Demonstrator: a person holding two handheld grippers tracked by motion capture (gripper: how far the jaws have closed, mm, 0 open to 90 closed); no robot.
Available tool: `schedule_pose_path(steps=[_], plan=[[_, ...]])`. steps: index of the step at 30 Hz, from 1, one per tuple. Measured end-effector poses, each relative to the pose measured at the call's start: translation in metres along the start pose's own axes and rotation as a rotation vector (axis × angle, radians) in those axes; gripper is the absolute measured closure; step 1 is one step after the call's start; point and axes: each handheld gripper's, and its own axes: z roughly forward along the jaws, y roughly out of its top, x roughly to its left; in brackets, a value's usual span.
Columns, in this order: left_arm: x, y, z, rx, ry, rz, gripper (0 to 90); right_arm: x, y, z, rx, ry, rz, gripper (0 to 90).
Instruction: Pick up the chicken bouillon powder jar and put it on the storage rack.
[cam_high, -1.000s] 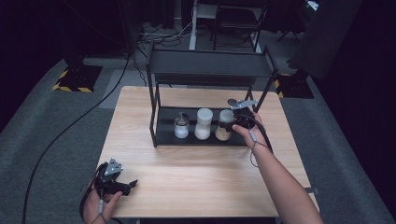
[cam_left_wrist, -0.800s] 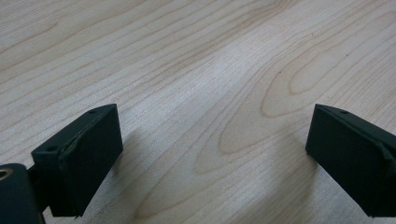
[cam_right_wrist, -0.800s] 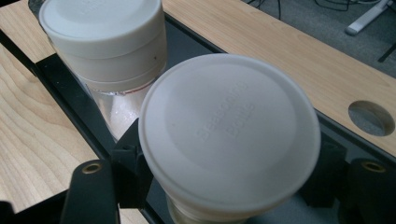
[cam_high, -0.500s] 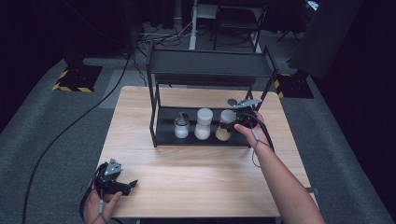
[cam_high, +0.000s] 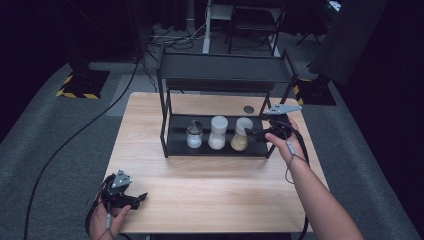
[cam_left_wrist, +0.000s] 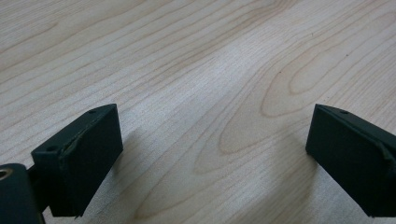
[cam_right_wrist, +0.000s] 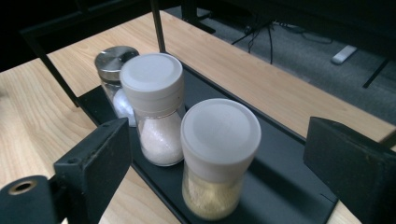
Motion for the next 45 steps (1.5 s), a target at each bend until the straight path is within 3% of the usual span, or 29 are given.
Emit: schedule_pose_path(steps=[8, 15, 23, 35, 45], plan=[[0.000, 0.000, 0.000, 0.001, 0.002, -0.002, 3.2, 0.010, -0.009, -0.039, -0.022, -0.002, -0.016, 7.2], [0.000, 0.000, 0.000, 0.001, 0.003, -0.003, 3.2, 0.022, -0.014, -0.074, -0.037, -0.017, -0.060, 7.2], [-0.001, 0.000, 0.000, 0.001, 0.004, -0.003, 3.2, 0.032, -0.029, -0.099, -0.057, -0.023, -0.072, 6.9], [-0.001, 0.000, 0.000, 0.000, 0.004, -0.004, 3.2, 0.040, -0.052, -0.111, -0.048, -0.036, -0.071, 5.7], [-0.001, 0.000, 0.000, 0.000, 0.004, -0.004, 3.2, 0.037, -0.081, -0.101, -0.036, -0.025, -0.037, 5.2]])
